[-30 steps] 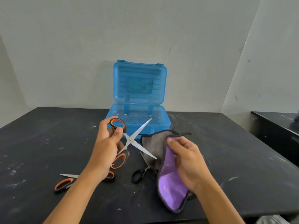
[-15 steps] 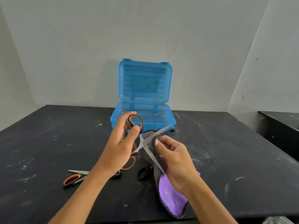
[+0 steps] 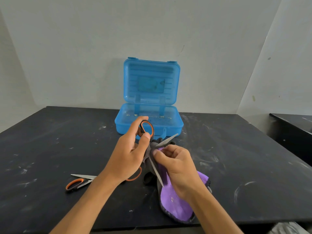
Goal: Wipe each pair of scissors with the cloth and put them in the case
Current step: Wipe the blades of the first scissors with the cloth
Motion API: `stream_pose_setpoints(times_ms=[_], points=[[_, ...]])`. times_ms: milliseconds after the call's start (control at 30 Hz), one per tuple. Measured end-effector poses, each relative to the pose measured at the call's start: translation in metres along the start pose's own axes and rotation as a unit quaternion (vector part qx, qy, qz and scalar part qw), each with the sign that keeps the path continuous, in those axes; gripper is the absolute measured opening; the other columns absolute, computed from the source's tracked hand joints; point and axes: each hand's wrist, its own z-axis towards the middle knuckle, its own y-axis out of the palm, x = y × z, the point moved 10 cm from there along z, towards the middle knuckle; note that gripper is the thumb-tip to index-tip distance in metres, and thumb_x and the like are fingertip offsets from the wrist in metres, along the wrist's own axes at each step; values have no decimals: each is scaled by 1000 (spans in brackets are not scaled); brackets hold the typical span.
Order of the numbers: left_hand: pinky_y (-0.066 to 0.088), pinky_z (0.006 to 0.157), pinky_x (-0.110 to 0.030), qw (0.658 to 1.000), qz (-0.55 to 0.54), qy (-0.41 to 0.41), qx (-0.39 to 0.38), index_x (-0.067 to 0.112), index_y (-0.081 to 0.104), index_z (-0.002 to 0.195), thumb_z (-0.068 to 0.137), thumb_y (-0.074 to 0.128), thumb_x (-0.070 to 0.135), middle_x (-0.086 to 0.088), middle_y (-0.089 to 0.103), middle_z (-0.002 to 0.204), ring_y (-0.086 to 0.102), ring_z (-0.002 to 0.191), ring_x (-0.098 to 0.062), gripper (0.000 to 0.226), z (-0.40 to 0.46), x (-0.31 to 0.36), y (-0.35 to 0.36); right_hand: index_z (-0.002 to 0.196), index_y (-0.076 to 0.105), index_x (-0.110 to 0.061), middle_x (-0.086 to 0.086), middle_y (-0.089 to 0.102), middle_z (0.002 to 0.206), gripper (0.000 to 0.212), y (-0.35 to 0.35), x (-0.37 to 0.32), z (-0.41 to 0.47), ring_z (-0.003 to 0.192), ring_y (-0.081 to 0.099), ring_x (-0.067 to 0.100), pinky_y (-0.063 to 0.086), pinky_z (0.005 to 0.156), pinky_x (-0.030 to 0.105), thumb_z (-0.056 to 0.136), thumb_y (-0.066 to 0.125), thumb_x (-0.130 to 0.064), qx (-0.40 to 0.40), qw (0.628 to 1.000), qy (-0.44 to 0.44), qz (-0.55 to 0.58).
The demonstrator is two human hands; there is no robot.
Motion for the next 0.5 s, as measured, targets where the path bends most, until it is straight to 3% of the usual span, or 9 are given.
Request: stream_pose_setpoints(times_ms=[67, 167, 233, 333, 400, 500], points=[[38, 48, -41, 1000, 2, 1, -5, 40, 45, 137, 106, 47, 23, -24, 55, 82, 36, 48, -22, 36, -1, 0, 0, 85, 82, -9, 12, 81, 84, 13, -1, -1, 0, 76, 76, 18, 61, 72, 29, 95, 74, -8, 3, 1000, 0, -10], [36, 46, -36, 1000, -3, 4, -5, 40, 44, 136, 106, 47, 23, -26, 53, 78, 36, 48, -14, 35, -1, 0, 0, 52, 69, -25, -7, 63, 52, 52, -10, 0, 0, 47, 55, 4, 46, 50, 24, 103, 64, -17, 51, 996, 2, -78], [34, 43, -32, 1000, -4, 3, -6, 38, 44, 138, 106, 47, 23, -24, 50, 74, 34, 46, -13, 36, -1, 0, 0, 60, 76, -24, -3, 73, 61, 44, -9, 1, 1, 55, 65, 7, 52, 53, 22, 103, 65, -16, 47, 997, 1, -66], [31, 42, -32, 1000, 3, 7, -8, 36, 44, 139, 105, 48, 21, -15, 52, 75, 33, 44, -15, 37, -1, -1, 1, 93, 83, -10, 17, 82, 94, 9, 0, 1, 0, 86, 79, 26, 65, 79, 32, 93, 74, -12, -1, 1000, -4, -11], [30, 42, -32, 1000, 7, 12, -12, 36, 45, 139, 105, 48, 21, -17, 53, 75, 32, 44, -15, 37, -2, 1, 1, 98, 82, -8, 20, 82, 98, 10, -1, 3, 0, 89, 79, 28, 65, 82, 33, 93, 75, -10, -8, 1000, -4, -7], [30, 42, -29, 1000, 5, 11, -19, 36, 44, 138, 105, 47, 21, -28, 51, 76, 31, 44, -13, 36, -3, 2, 3, 86, 80, -1, 17, 82, 87, 25, -11, 3, 0, 78, 77, 22, 61, 70, 25, 103, 63, -8, 30, 998, 6, -48]])
